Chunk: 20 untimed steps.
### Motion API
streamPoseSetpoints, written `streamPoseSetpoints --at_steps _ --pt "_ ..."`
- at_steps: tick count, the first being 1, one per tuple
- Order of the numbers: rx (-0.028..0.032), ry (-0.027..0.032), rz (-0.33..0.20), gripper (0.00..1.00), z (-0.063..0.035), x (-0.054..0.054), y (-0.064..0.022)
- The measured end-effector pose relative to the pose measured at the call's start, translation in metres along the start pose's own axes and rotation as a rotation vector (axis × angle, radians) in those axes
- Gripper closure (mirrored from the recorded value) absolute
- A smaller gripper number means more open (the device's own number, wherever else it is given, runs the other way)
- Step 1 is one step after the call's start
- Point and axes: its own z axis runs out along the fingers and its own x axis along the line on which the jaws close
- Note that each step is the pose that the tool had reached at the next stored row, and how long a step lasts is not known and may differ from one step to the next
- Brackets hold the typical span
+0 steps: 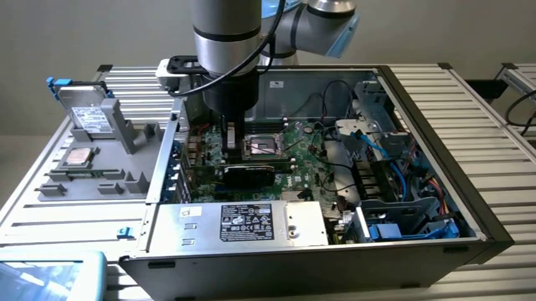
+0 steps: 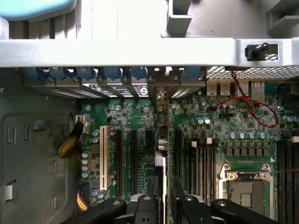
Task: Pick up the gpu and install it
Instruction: 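Press down on the gpu until it lock into place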
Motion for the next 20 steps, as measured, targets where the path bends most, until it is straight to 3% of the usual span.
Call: streamPoseSetpoints --at_steps 3,7,10,16,20 --pt "0.0003 0.0008 0.000 0.88 0.0005 0.000 -0.0001" --pt "0.0097 0.0035 0.000 0.88 0.0034 0.000 0.0081" --pt "0.0105 0.0043 0.000 0.88 0.0064 0.000 0.0129" --pt "0.0126 0.0045 0.000 0.88 0.0143 -0.003 0.0129" --pt "0.0181 0.0042 0.000 0.88 0.0162 -0.009 0.0200"
